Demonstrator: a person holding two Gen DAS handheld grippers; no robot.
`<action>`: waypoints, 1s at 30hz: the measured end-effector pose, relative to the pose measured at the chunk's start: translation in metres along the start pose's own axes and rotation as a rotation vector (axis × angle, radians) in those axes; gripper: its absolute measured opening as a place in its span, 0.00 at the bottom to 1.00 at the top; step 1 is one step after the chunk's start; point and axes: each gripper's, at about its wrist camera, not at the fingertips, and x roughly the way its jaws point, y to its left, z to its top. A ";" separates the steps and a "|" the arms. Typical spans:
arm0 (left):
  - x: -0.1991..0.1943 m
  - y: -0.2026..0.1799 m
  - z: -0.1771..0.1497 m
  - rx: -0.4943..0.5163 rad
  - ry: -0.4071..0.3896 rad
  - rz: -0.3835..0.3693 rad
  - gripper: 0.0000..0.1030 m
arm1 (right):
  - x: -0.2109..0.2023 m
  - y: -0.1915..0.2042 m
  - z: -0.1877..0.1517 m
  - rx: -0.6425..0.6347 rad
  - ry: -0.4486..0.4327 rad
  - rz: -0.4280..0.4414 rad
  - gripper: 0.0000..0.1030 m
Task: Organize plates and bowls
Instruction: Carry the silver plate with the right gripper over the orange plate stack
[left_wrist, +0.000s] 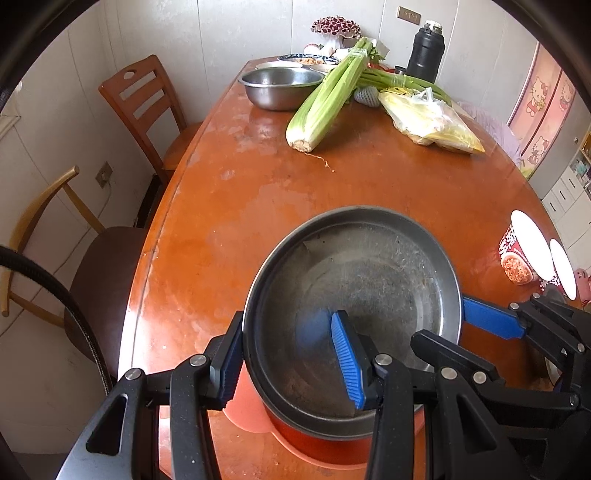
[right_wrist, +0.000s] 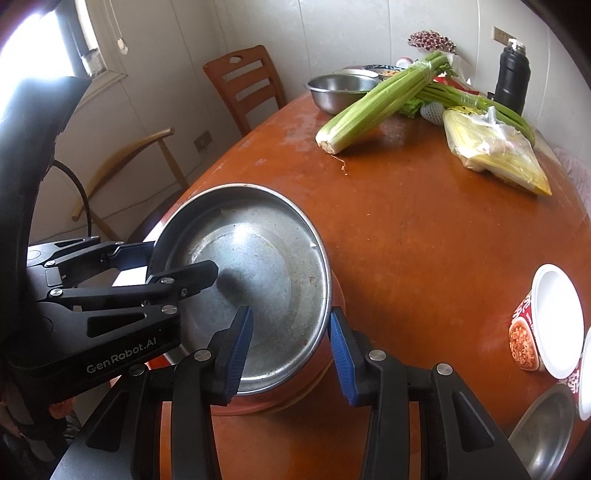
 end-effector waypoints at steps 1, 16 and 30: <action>0.001 0.001 -0.001 -0.001 0.001 -0.004 0.44 | 0.001 0.000 0.000 -0.003 0.000 -0.003 0.43; 0.004 -0.001 -0.006 0.021 0.012 0.001 0.44 | 0.013 -0.002 -0.002 -0.006 0.022 -0.019 0.43; 0.004 -0.001 -0.010 0.014 -0.006 -0.015 0.44 | 0.016 -0.006 -0.004 -0.003 0.033 -0.016 0.43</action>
